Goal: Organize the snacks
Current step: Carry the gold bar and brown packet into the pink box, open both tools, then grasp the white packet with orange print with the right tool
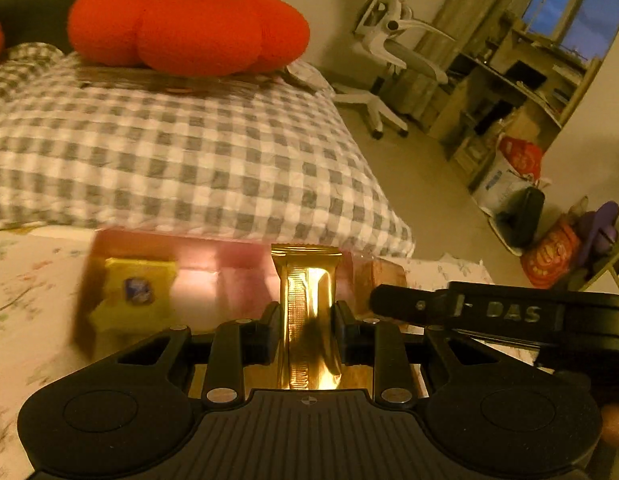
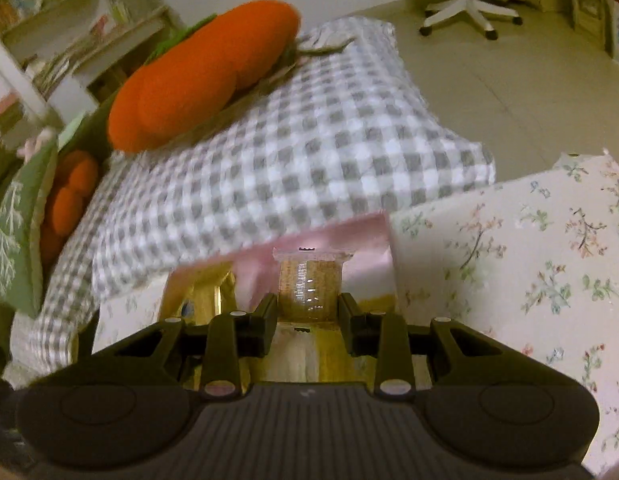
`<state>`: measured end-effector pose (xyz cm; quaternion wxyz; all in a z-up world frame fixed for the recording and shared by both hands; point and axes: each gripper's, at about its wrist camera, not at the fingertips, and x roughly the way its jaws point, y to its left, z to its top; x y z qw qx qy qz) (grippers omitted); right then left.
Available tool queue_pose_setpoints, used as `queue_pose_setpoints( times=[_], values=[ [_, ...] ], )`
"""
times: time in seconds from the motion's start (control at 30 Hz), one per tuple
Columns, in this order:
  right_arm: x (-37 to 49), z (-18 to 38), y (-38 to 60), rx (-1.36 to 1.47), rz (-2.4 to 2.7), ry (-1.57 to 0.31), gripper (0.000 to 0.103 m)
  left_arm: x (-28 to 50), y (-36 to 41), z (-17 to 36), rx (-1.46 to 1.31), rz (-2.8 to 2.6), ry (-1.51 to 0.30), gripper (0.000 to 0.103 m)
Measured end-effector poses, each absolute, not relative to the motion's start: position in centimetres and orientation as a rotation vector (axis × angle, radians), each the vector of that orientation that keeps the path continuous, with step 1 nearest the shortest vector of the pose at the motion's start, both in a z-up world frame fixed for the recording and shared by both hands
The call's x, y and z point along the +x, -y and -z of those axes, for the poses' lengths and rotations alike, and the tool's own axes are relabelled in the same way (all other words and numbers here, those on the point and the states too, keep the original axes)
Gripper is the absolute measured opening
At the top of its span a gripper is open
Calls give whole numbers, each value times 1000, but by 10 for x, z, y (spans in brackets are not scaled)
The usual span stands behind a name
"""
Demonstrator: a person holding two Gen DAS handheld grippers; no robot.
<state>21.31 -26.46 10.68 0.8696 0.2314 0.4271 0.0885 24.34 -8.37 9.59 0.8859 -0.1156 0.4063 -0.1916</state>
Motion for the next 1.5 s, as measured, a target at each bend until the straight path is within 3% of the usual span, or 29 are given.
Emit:
queue_pose_setpoints(
  times=[0.33, 0.4, 0.47, 0.57, 0.93, 1.13, 1.37, 1.5],
  values=[
    [235, -72, 274, 608, -174, -903, 32, 271, 89, -59, -359, 343, -863, 25],
    [232, -69, 278, 645, -160, -900, 32, 268, 91, -61, -348, 342, -854, 27],
    [229, -69, 284, 680, -152, -890, 43, 265, 90, -66, -333, 355, -847, 35],
    [220, -79, 290, 697, -140, -876, 47, 259, 79, -80, -316, 322, -824, 45],
    [174, -126, 265, 534, -169, -932, 54, 201, 46, -137, -167, 255, -860, 50],
    [142, -134, 239, 476, -191, -1031, 57, 162, 29, -139, -103, 202, -956, 57],
    [110, -139, 214, 416, -199, -1111, 72, 116, 2, -136, -42, 155, -1002, 70],
    [102, -133, 202, 389, -227, -1154, 73, 100, -8, -129, -85, 133, -1030, 72]
  ],
)
